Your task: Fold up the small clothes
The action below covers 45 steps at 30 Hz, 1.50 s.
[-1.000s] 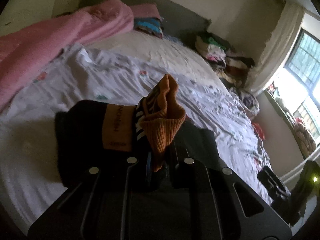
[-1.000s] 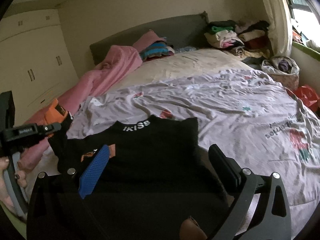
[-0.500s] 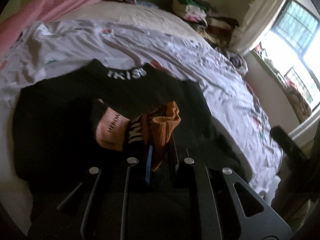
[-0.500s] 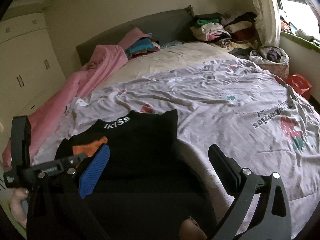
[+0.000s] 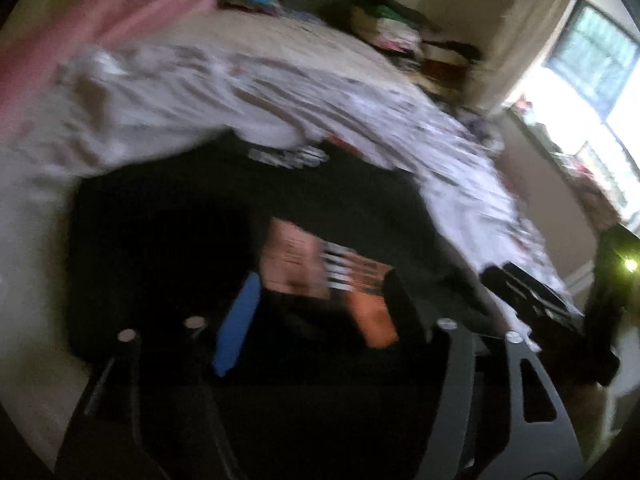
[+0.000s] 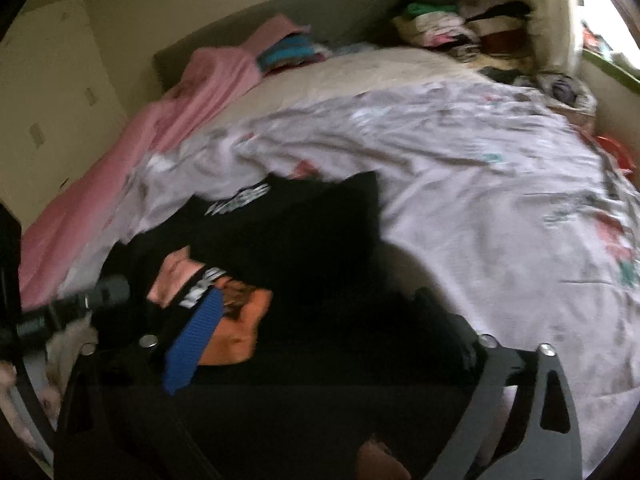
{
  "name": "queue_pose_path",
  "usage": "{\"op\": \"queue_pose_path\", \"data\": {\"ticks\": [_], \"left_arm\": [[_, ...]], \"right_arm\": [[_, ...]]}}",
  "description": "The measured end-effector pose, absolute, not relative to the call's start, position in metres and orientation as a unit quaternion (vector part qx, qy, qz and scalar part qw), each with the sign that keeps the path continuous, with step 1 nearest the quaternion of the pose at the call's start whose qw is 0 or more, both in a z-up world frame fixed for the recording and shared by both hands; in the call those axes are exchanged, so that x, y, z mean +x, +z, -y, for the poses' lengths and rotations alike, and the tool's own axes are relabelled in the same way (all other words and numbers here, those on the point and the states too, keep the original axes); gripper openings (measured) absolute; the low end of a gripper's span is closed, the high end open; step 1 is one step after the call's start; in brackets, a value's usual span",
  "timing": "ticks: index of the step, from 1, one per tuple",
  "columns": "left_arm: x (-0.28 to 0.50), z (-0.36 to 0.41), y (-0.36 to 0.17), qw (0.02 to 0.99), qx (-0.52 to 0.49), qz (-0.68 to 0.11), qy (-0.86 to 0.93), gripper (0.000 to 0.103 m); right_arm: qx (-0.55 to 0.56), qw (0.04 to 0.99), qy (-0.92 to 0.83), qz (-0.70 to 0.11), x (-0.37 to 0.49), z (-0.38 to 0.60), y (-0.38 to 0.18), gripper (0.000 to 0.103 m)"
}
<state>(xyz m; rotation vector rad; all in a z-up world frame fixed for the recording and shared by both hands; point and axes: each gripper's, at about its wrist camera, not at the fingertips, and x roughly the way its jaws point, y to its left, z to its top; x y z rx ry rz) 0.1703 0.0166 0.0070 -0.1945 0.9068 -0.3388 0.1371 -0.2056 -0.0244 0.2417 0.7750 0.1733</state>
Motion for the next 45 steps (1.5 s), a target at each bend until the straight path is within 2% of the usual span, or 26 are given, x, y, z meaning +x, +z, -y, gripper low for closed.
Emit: {"op": "queue_pose_path", "data": {"ticks": [6,9,10,12,13,15,21,27,45], "left_arm": [[0.166,-0.069,0.026,0.911,-0.085,-0.397,-0.075,0.083],[0.163,-0.086,0.03,0.915,-0.082,-0.39,-0.054,0.085],[0.16,-0.093,0.031,0.916,-0.087,-0.388,-0.051,0.086],[0.159,-0.104,0.032,0.916,-0.102,-0.385,-0.044,0.087],[0.159,-0.108,0.032,0.916,-0.107,-0.385,-0.041,0.087],[0.16,-0.116,0.032,0.916,-0.113,-0.384,-0.034,0.087],[0.161,-0.137,0.029,0.914,-0.135,-0.382,-0.017,0.09],[0.166,-0.139,0.025,0.911,-0.143,-0.386,-0.015,0.09],[0.201,-0.05,0.0,0.898,-0.056,-0.428,-0.085,0.09]], "right_arm": [[0.094,0.888,0.133,-0.429,0.17,0.152,-0.053,0.079],[0.092,0.878,0.124,-0.452,0.185,0.139,-0.067,0.073],[0.088,0.876,0.115,-0.459,0.19,0.135,-0.073,0.067],[0.083,0.878,0.117,-0.456,0.193,0.128,-0.078,0.045],[0.081,0.879,0.127,-0.453,0.193,0.123,-0.078,0.028],[0.078,0.882,0.142,-0.442,0.191,0.117,-0.072,0.017],[0.065,0.919,0.182,-0.343,0.18,0.121,-0.003,0.016],[0.018,0.942,0.167,-0.29,0.183,0.135,0.037,0.015],[-0.016,0.938,0.099,-0.333,0.193,0.164,-0.014,0.016]]}}
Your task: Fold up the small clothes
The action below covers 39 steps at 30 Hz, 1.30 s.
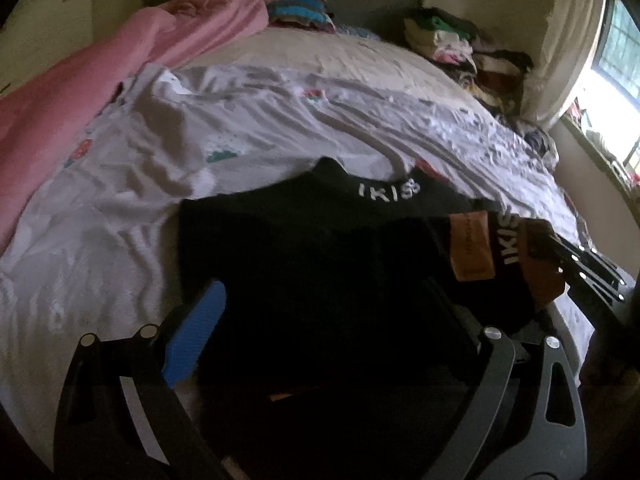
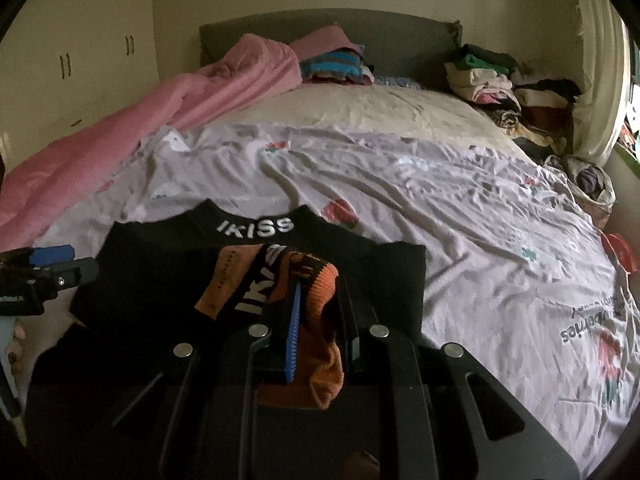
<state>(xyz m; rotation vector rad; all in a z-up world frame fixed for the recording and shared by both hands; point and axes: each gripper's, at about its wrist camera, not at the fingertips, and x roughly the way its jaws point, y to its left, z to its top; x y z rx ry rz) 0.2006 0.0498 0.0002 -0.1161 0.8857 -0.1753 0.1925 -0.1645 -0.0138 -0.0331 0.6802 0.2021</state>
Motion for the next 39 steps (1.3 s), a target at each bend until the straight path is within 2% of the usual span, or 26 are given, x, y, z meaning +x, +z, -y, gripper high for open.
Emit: {"op": "queue_pose_path", "data": {"ticks": [7,10,15,16,21,22,25,27,30,33,38,39], "left_arm": [[0.208,-0.041,-0.016,0.889,-0.041,-0.449,-0.083,0.09],[0.207,-0.039,-0.02,0.887,-0.038,-0.452,-0.086,0.09],[0.207,-0.04,-0.029,0.88,-0.042,-0.464,-0.087,0.089],[0.207,-0.041,-0.031,0.878,-0.042,-0.469,-0.087,0.088],[0.204,-0.044,-0.043,0.868,-0.037,-0.489,-0.077,0.067],[0.203,-0.044,-0.045,0.867,-0.033,-0.491,-0.075,0.066],[0.2,-0.048,-0.05,0.864,-0.032,-0.497,-0.075,0.064],[0.198,-0.051,-0.052,0.864,-0.04,-0.497,-0.078,0.064],[0.194,-0.054,-0.052,0.865,-0.046,-0.493,-0.078,0.062],[0.193,-0.053,-0.05,0.866,-0.046,-0.492,-0.08,0.062],[0.188,-0.053,-0.045,0.868,-0.048,-0.487,-0.083,0.062],[0.186,-0.052,-0.043,0.869,-0.046,-0.485,-0.084,0.062]], "right_arm": [[-0.029,0.934,0.063,-0.35,0.198,0.17,-0.026,0.016],[-0.022,0.936,0.043,-0.349,0.196,0.177,-0.028,0.029],[-0.002,0.93,0.08,-0.36,0.19,0.171,-0.031,0.029],[-0.003,0.927,0.089,-0.363,0.189,0.167,-0.032,0.029],[-0.032,0.908,0.145,-0.392,0.188,0.133,-0.045,0.03],[-0.036,0.905,0.153,-0.396,0.187,0.126,-0.047,0.03],[-0.046,0.892,0.151,-0.424,0.191,0.116,-0.061,0.029],[-0.066,0.885,0.126,-0.443,0.195,0.115,-0.074,0.018],[-0.09,0.888,0.11,-0.437,0.193,0.11,-0.079,0.015],[-0.06,0.894,0.118,-0.429,0.188,0.113,-0.072,0.022],[-0.035,0.904,0.122,-0.408,0.174,0.124,-0.057,0.05],[-0.032,0.905,0.12,-0.406,0.172,0.126,-0.054,0.053]]}}
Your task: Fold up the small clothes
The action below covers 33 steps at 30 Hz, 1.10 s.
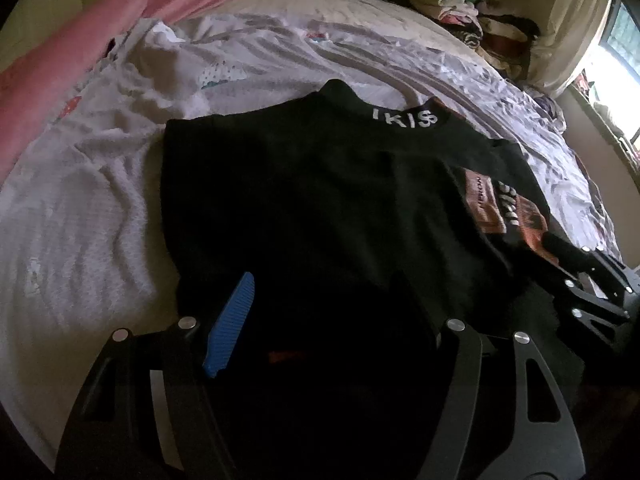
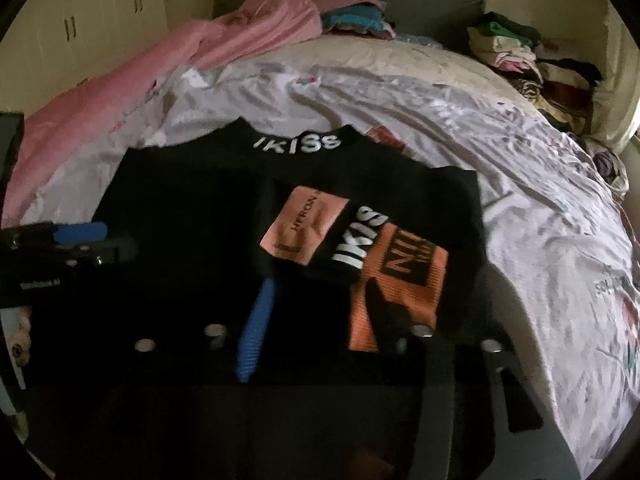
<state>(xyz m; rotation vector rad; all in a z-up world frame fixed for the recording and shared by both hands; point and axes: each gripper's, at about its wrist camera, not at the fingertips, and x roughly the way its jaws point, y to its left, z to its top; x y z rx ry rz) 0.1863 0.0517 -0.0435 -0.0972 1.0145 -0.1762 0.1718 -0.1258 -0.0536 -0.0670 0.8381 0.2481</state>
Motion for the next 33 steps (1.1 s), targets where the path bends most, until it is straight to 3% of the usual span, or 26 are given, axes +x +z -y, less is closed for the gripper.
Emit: {"op": "queue_pose_path", "data": {"ticks": [2,4,7,11,18,33], "left_arm": [[0.183,-0.05,-0.04,0.871,-0.046,-0.482,-0.086,0.062],[0.18,-0.049,-0.034,0.873,-0.048,-0.478,-0.091,0.062],[0.174,-0.048,-0.025,0.878,-0.049,-0.467,-0.093,0.062],[0.165,-0.046,-0.012,0.884,-0.049,-0.456,-0.095,0.066],[0.147,-0.042,0.01,0.896,-0.039,-0.432,-0.093,0.08],[0.102,-0.049,0.035,0.912,-0.03,-0.401,-0.074,0.093]], "right_arm": [[-0.027,0.909,0.113,-0.4,0.168,0.131,-0.048,0.062],[-0.021,0.912,0.111,-0.393,0.163,0.136,-0.041,0.064],[-0.004,0.917,0.112,-0.383,0.156,0.144,-0.032,0.081],[0.005,0.924,0.113,-0.365,0.144,0.151,-0.016,0.087],[0.009,0.932,0.112,-0.345,0.127,0.156,0.003,0.091],[0.012,0.942,0.119,-0.314,0.086,0.168,0.029,0.093]]}}
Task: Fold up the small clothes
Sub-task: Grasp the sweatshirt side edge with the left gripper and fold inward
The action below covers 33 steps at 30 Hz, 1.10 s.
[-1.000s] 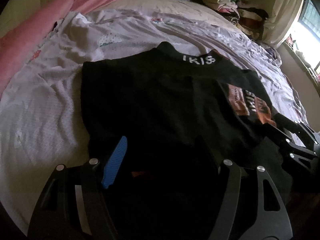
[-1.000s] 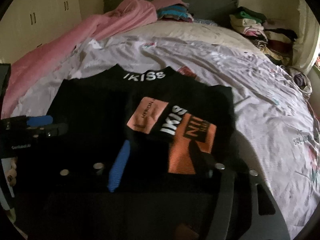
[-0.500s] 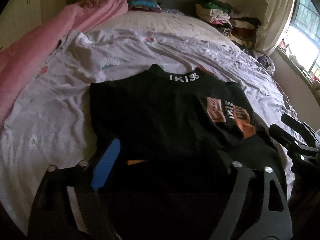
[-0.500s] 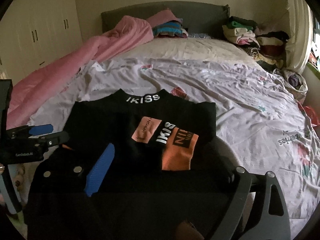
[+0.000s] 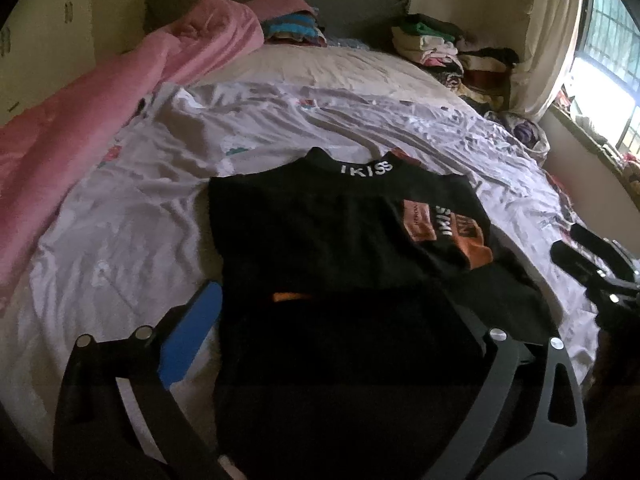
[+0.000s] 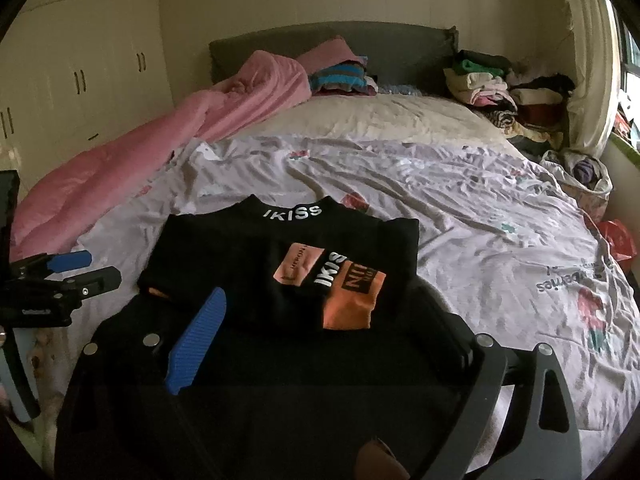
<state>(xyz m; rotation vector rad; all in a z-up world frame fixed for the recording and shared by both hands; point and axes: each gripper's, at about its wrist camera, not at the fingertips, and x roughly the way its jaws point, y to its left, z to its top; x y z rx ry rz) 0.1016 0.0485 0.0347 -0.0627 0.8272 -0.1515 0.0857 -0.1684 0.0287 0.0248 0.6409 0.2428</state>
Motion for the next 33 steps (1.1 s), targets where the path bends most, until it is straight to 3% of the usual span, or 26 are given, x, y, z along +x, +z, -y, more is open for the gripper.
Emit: {"op": "queue_pose_path", "data": {"ticks": [33], "left_arm": [[0.027,-0.076,0.012,0.905,-0.013,-0.425,-0.022,0.093]], "right_arm": [[-0.004,0.935,0.114,-0.337,0.014,0.21,0.006,0.095]]}}
